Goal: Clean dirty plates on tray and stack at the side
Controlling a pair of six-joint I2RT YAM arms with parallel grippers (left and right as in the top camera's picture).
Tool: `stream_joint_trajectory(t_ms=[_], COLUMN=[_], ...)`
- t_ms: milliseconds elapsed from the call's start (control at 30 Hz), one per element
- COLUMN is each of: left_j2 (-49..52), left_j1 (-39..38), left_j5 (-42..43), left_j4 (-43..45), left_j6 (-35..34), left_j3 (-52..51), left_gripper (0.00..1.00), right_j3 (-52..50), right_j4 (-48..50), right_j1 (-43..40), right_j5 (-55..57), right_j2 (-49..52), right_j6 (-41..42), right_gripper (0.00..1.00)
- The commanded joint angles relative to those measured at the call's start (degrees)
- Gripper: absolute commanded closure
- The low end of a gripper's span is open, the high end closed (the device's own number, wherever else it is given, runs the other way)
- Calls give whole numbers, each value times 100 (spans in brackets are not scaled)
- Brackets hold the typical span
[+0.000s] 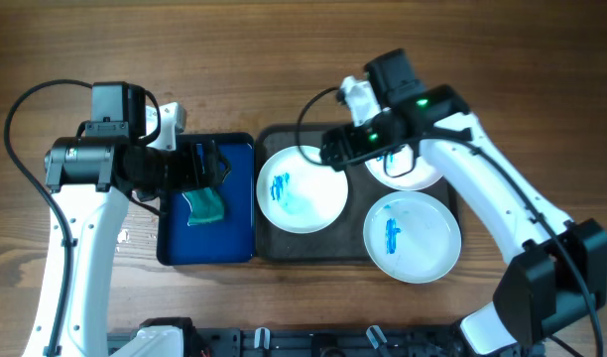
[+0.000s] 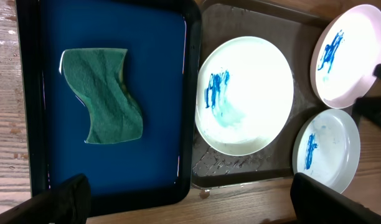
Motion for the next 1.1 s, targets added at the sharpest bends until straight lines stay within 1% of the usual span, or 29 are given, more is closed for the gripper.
stream_joint_trajectory(t_ms=[0,100,267,333,400,467,567,633,667,700,733,767,800,867,933,967,1000,1067], left_j2=[11,70,463,678,953,1342,1954,2291,2413,2608,2688,2745,2785,2852,2872,2872,2872,2872], left_j1=[-26,-26,-26,-26,-26,-26,-26,-26,-26,-26,-26,-26,-26,-26,-26,-26,-26,-26], left_j5=[63,-361,-437,-549,-839,-994,-997,-1086,-1106,-1187,-1235,-1268,-1300,-1554,-1663,-1676,-1679,-1676], left_j4=[42,57,-44,0,109,264,586,717,778,909,979,1034,1062,1121,1189,1209,1226,1233], left_j6=[-48,-55,-79,-203,-544,-787,-896,-951,-1001,-1167,-1287,-1386,-1469,-1663,-1659,-1661,-1661,-1661], left_j3=[76,63,-155,-271,-417,-553,-671,-671,-671,-671,-671,-671,-671,-671,-671,-671,-671,-671], left_gripper=[0,0,1,8,11,22,25,39,40,37,36,38,43,36,35,39,45,44], right_j3=[166,166,164,160,83,-20,-254,-428,-507,-675,-752,-833,-920,-1012,-1047,-1047,-1047,-1047], right_j4=[105,164,249,236,219,181,184,254,291,407,476,549,614,656,671,673,704,717], right_j1=[153,151,151,151,151,151,151,151,151,151,151,151,151,151,151,151,151,151], right_j5=[85,68,127,114,111,114,114,114,114,114,111,109,107,109,109,109,107,57], right_j2=[-26,-26,-22,-20,-20,-9,0,0,0,0,0,0,0,0,0,0,0,0], right_j6=[-72,-24,122,391,730,824,822,824,822,822,822,826,828,826,826,826,826,828], right_gripper=[0,0,0,0,0,0,0,0,0,0,0,0,0,0,0,0,0,0])
